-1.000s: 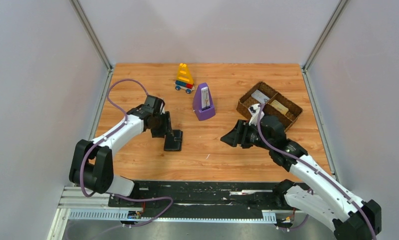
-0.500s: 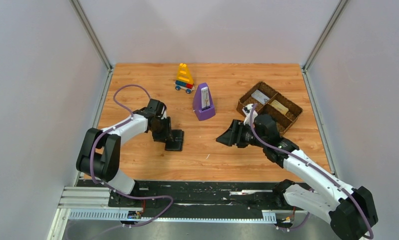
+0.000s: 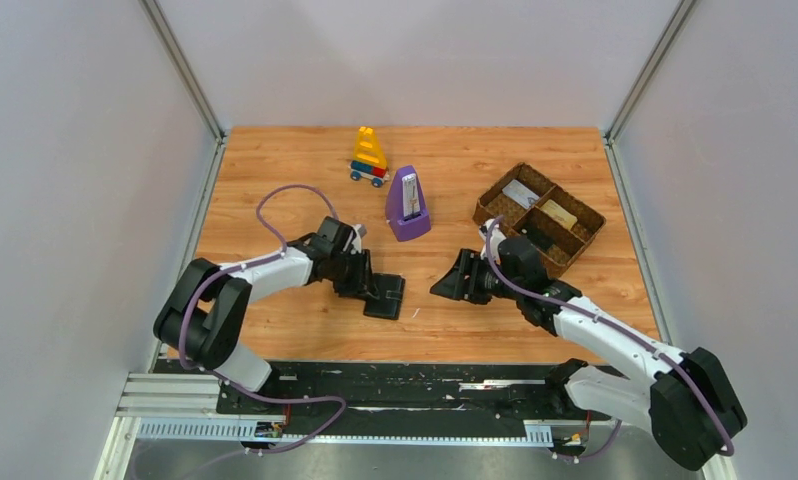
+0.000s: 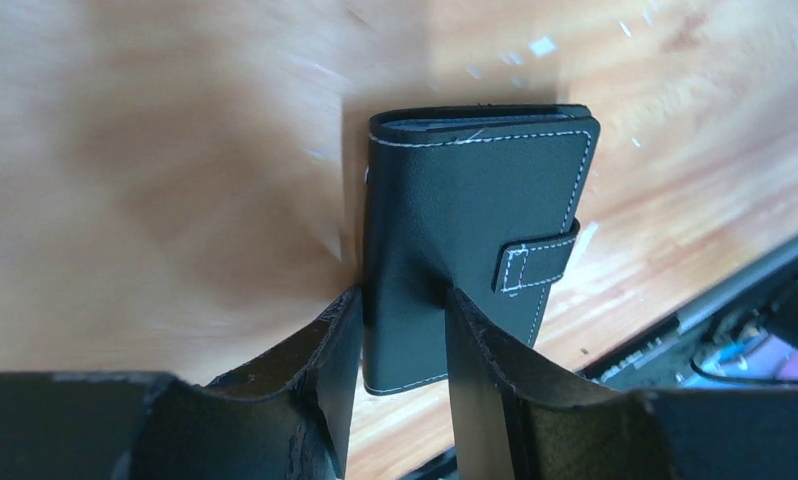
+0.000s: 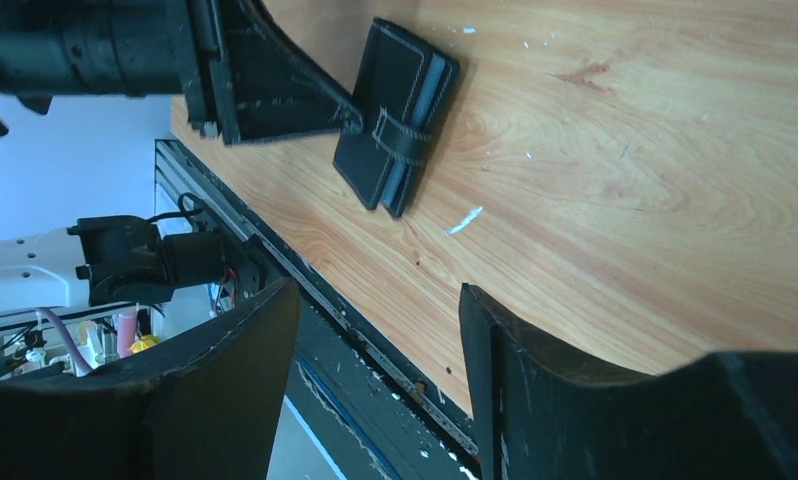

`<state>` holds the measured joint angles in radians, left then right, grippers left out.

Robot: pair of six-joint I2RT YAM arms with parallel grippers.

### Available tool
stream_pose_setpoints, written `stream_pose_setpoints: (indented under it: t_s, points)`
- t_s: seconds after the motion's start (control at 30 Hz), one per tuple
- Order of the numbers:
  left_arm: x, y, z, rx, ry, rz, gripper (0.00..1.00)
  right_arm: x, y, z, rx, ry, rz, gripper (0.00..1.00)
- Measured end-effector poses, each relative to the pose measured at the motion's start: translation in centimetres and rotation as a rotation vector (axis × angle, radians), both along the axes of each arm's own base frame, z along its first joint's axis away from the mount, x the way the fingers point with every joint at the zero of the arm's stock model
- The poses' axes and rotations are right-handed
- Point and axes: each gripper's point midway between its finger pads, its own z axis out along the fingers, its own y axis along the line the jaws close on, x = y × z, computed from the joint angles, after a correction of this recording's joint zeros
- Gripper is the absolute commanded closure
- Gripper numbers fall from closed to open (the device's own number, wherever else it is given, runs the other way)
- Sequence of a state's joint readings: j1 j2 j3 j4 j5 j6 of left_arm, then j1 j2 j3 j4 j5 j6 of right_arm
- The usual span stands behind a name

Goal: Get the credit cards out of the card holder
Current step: Move the card holder to the center of the board.

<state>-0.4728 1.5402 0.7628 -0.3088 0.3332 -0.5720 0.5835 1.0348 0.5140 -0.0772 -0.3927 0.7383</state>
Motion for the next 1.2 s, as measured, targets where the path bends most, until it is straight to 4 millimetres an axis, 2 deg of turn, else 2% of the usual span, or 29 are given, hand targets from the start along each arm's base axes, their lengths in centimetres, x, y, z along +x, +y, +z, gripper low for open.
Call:
stream_pose_setpoints:
  t_s: [0.23,0.43,0.57,0.7,0.97,1.2]
  points:
    - [-5.0,-5.4,0.1,-0.103,0.057,-0.093,0.57,-0.5,0.3,-2.7,0.008,0.080,-0.001,0.42]
    - [-7.3,-7.2,0.2,-0.171,0.100,-0.081,0.54,-2.1,-0.5,-5.5,0.007,0.161,-0.026,0.44]
    - [-7.5,-7.9,0.7,-0.203,0.098,-0.067,0.54,-3.5,-0.8,-6.9,-0.005,0.205,-0.020,0.45]
    - [-7.5,-8.6,1.4,-0.244,0.082,-0.065,0.54,-4.5,-0.5,-7.4,-0.003,0.221,0.000,0.45]
    - [-7.3,-9.2,1.9,-0.277,0.065,-0.065,0.55,-4.6,0.0,-7.3,0.030,0.209,0.013,0.46]
    - [-7.5,-9.3,1.8,-0.278,0.065,-0.072,0.55,-4.6,0.1,-8.6,0.005,0.238,0.015,0.45]
